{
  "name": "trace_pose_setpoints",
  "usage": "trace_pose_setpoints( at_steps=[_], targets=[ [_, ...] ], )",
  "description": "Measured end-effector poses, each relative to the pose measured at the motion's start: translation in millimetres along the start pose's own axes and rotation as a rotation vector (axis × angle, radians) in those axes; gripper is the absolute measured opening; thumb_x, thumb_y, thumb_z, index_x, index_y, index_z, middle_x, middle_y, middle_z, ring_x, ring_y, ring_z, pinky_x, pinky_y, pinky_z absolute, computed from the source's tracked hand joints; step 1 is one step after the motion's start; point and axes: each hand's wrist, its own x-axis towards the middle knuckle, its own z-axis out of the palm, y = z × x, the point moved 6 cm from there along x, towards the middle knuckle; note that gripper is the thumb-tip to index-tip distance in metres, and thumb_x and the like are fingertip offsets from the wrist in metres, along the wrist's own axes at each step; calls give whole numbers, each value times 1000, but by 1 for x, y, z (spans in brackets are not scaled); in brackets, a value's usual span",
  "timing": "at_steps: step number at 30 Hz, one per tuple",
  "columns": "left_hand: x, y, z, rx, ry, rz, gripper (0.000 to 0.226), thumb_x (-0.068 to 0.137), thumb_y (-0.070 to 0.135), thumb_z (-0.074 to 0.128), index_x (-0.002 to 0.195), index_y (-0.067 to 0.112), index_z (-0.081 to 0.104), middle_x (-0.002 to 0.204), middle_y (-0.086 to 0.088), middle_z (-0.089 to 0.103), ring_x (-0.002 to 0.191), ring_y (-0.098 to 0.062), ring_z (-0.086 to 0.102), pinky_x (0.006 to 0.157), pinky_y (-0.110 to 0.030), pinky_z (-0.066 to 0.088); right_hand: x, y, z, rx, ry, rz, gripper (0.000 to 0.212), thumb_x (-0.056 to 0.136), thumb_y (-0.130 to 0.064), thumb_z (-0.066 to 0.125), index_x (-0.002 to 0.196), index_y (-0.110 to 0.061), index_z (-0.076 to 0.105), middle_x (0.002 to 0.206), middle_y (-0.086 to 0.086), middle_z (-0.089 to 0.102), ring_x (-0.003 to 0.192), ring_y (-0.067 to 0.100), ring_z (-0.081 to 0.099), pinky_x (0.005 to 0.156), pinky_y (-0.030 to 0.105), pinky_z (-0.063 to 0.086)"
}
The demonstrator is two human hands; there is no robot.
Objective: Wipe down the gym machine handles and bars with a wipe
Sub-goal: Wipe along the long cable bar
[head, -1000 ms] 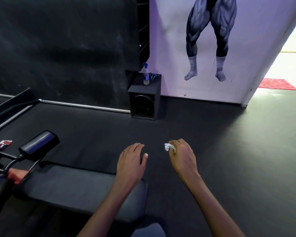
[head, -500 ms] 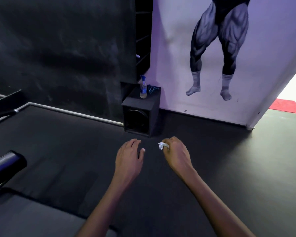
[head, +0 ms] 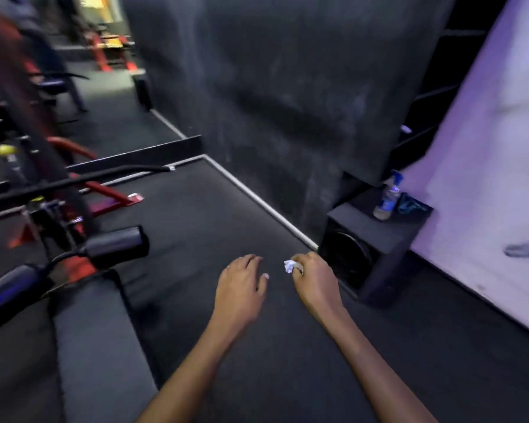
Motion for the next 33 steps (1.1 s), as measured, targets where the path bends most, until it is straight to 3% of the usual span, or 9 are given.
trace_pose_setpoints(
  at_steps=[12,23,27,30,33],
  targets=[
    [72,-140,-32,48,250,-523,45,97,27,52,140,11,48,142,-4,50,133,-20,43,111,-31,28,160,-124,136,89,-328,-480,18,87,-13,55,97,-16,71,101,6,63,96,26,61,74,35,48],
    [162,-339,-109,77,416,-721,48,96,28,52,141,14,45,144,-2,49,135,-18,40,112,-29,25,278,-293,279,149,-463,-603,20,88,-12,53,94,-14,71,96,5,63,93,25,60,74,34,47],
    [190,-409,-134,97,450,-773,46,94,23,56,137,13,49,137,-4,54,130,-22,46,112,-35,31,313,-344,327,177,-515,-657,25,90,-10,50,107,-18,68,99,4,64,98,23,57,79,35,48],
    [202,-452,-140,78,470,-786,44,91,21,58,134,13,53,132,-3,57,125,-22,49,108,-41,36,340,-371,361,207,-560,-635,32,89,-1,50,108,-19,69,98,3,63,96,20,59,78,28,45],
    [216,-496,-144,83,473,-806,48,93,20,58,139,11,49,142,-5,50,135,-22,42,115,-40,28,372,-396,399,248,-584,-544,33,87,6,48,101,-13,71,97,6,62,89,20,60,73,23,42]
  ],
)
